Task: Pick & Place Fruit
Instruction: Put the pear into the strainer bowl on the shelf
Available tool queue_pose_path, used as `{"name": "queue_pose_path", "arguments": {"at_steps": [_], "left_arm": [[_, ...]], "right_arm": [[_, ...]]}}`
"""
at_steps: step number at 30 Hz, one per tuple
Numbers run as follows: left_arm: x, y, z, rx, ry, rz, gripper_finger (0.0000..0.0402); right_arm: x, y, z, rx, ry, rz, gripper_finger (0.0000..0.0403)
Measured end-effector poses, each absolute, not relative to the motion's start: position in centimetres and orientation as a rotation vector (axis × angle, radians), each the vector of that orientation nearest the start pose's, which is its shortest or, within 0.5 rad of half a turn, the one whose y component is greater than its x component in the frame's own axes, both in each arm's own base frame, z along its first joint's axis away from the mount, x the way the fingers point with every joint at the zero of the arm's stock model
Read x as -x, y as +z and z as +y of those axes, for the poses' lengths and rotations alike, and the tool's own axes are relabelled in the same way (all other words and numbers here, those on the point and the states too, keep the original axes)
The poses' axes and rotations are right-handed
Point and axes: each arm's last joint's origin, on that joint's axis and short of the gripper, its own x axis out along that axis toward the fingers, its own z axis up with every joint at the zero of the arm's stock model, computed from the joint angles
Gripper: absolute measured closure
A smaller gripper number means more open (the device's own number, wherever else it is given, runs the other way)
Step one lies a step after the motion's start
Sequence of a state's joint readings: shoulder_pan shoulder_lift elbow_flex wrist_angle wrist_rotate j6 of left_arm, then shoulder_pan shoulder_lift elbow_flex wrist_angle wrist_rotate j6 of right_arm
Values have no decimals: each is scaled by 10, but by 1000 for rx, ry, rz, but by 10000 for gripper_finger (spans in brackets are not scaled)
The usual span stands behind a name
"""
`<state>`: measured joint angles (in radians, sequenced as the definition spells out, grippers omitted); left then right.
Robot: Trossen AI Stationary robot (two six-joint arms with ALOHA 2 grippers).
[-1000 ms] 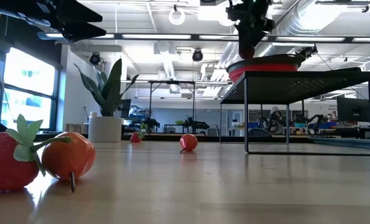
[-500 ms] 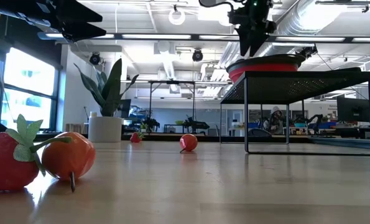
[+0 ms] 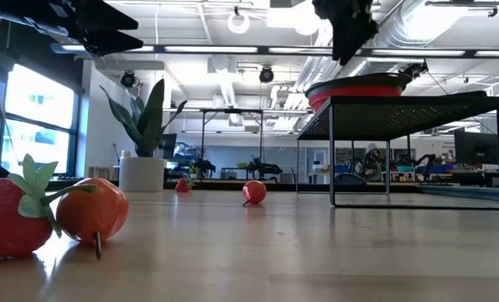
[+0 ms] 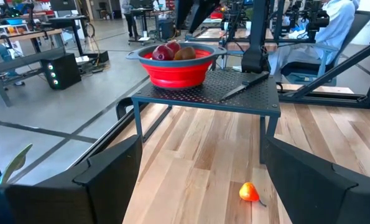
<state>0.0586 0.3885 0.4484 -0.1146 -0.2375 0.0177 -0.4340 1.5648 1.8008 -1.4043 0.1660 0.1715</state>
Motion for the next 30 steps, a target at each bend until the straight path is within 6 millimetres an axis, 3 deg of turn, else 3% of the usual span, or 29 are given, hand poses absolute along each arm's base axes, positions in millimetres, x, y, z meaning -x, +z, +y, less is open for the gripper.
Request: {"name": "queue_pose_path", "arguments": {"at_steps": [8, 14, 30], "left_arm": [[-112, 273, 13, -22, 296, 57, 74], [-112, 273, 13, -23, 295, 57, 74], [-112, 273, 13, -24, 295, 58, 74]], "right_arm": [[-240, 409, -86, -284, -448, 1015, 327], [-237, 385, -56, -266, -265, 812, 391], [-256, 310, 10, -135, 116, 222, 400]]}}
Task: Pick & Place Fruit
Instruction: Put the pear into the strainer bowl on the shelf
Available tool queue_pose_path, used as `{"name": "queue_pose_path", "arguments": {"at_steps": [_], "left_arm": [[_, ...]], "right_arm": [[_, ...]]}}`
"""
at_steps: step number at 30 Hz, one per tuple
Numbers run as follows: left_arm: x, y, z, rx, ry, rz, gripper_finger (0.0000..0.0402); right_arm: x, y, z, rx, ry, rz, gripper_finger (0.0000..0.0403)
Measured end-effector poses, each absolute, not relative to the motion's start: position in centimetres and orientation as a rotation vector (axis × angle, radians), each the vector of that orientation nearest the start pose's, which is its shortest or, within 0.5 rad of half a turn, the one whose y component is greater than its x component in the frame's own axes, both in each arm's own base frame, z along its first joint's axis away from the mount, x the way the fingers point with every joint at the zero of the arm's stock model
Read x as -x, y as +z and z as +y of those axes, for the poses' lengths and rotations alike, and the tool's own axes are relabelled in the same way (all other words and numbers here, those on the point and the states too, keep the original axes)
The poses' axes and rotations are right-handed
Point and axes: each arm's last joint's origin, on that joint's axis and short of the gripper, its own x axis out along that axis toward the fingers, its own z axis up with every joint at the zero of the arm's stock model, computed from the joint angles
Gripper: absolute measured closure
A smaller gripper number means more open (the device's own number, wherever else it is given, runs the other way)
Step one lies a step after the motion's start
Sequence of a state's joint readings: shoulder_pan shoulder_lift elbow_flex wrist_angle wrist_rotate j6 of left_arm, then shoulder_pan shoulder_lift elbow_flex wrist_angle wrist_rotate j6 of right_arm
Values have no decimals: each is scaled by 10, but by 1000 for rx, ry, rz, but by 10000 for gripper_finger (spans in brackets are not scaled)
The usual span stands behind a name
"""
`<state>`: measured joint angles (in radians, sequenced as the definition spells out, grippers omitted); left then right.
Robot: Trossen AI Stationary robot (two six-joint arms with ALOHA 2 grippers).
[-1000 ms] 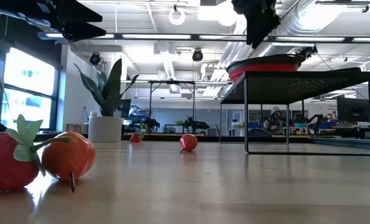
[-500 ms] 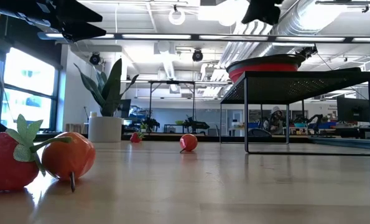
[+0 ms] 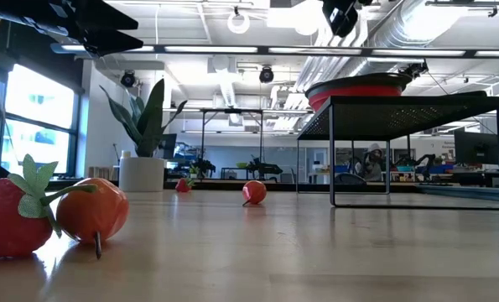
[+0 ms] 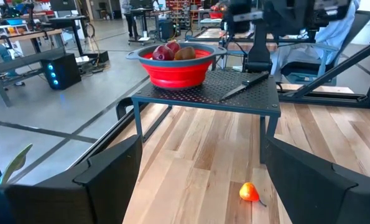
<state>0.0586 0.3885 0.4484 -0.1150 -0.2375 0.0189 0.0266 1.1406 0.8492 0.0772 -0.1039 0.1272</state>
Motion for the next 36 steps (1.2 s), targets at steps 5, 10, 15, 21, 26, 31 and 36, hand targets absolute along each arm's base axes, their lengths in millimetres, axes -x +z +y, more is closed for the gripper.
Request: {"name": "queue_pose_path", "arguments": {"at_steps": [5, 10, 15, 21, 26, 31, 36], "left_arm": [[-112, 273, 13, -23, 295, 58, 74], [-112, 273, 13, -23, 296, 57, 74], [-112, 273, 13, -23, 296, 58, 74], [-112, 273, 13, -24, 295, 57, 74], [-112, 273, 13, -24, 296, 58, 74], [-112, 273, 13, -23, 296, 58, 74], [-112, 273, 13, 4, 295, 53, 74]], "right_arm": [[-251, 279, 23, -140, 157, 88, 400], [-242, 254, 35, -240, 43, 20, 400], [-235, 248, 55, -251, -29, 11, 400], [-230, 250, 71, -188, -48, -14, 400], [-229, 251, 74, -184, -24, -17, 400], [-230, 251, 74, -158, 44, -13, 400], [-232, 254, 58, -169, 36, -27, 400]]}}
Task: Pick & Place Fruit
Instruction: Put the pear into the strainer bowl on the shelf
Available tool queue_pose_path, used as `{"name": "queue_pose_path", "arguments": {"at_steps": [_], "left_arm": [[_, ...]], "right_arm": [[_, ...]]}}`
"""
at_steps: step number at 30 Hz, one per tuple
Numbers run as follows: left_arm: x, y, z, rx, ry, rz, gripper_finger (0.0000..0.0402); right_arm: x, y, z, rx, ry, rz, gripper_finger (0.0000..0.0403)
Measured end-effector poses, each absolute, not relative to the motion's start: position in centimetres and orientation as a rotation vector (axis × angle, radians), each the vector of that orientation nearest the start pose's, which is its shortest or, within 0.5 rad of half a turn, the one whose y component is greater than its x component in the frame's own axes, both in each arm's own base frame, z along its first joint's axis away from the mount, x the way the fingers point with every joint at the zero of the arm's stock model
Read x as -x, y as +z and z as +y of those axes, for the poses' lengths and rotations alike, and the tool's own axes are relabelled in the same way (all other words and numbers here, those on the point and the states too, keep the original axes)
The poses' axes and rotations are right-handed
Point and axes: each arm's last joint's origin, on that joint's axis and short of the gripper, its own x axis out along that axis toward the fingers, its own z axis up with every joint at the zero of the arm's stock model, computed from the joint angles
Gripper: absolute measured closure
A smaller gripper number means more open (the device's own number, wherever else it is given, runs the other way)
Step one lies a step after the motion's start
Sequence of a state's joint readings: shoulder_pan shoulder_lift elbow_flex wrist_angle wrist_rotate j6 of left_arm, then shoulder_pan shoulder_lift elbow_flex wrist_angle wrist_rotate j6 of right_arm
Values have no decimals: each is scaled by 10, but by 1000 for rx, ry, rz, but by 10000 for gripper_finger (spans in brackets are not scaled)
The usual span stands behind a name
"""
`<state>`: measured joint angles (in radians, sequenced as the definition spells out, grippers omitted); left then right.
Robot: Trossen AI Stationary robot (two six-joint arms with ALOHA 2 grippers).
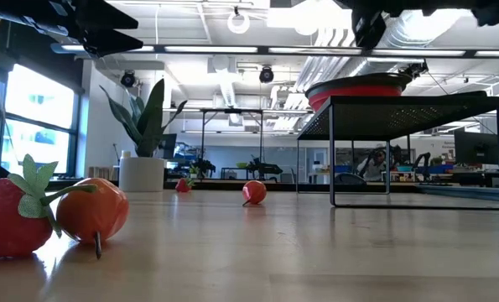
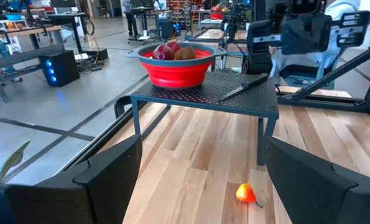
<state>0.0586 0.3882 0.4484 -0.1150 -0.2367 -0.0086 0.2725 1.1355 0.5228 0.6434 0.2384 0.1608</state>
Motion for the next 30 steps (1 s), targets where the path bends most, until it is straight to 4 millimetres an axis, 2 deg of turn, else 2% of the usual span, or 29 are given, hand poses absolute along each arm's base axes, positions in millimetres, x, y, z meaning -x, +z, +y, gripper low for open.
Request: {"name": "queue_pose_path", "arguments": {"at_steps": [4, 11, 18, 24, 30], "left_arm": [[-112, 273, 13, 4, 295, 53, 73], [-112, 273, 13, 4, 296, 54, 73], [-112, 273, 13, 5, 294, 52, 73], [-112, 273, 13, 89, 295, 34, 73], [-112, 273, 13, 99, 296, 33, 73]], "right_arm": [[-234, 255, 47, -178, 128, -23, 400], [-237, 253, 30, -180, 109, 6, 400], [-238, 252, 21, -180, 93, 11, 400], [-239, 252, 14, -179, 71, 10, 400], [-237, 253, 5, -178, 152, 16, 400]]}}
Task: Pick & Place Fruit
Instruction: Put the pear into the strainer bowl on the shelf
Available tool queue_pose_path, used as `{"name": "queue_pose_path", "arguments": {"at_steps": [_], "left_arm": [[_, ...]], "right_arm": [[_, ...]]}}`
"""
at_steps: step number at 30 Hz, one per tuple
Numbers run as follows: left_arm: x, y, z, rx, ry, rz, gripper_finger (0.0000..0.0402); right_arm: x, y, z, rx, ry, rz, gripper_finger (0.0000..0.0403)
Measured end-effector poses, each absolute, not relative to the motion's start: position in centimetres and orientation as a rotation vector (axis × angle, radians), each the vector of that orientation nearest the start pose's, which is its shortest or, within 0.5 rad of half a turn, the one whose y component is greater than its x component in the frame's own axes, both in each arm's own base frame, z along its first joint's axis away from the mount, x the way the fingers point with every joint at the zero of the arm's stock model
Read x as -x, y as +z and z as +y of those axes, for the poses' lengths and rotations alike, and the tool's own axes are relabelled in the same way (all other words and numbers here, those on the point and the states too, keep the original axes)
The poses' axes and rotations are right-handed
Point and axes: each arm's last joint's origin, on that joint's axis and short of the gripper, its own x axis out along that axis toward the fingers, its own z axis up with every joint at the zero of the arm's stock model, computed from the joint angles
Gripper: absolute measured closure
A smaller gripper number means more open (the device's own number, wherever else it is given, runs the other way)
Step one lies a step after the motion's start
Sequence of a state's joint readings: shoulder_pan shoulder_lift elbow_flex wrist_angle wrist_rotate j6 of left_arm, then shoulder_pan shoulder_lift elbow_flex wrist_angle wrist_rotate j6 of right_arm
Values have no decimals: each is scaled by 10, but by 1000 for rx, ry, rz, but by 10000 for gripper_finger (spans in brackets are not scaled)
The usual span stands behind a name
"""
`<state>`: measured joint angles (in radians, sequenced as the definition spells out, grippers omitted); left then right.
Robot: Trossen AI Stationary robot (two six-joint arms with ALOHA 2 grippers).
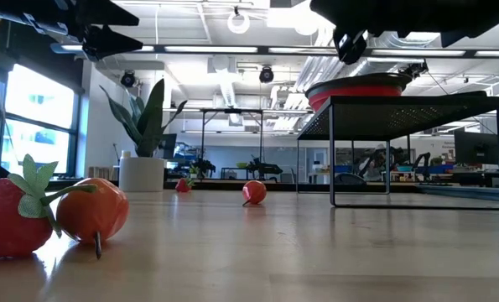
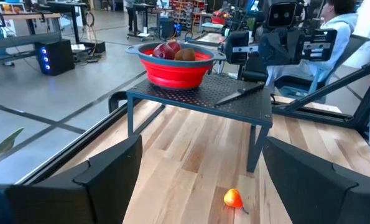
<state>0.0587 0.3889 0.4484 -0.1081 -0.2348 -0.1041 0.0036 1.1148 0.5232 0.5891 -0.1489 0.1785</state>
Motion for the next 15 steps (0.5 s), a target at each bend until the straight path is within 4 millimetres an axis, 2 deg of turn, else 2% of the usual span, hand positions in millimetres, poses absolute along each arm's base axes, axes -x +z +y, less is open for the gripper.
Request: {"name": "queue_pose_path", "arguments": {"at_steps": [10, 15], "left_arm": [[-118, 270, 14, 157, 310, 54, 73], [-129, 270, 15, 155, 338, 47, 73]], "right_arm": [[-216, 266, -17, -151, 208, 27, 400], [-203, 273, -19, -153, 200, 30, 400]]}}
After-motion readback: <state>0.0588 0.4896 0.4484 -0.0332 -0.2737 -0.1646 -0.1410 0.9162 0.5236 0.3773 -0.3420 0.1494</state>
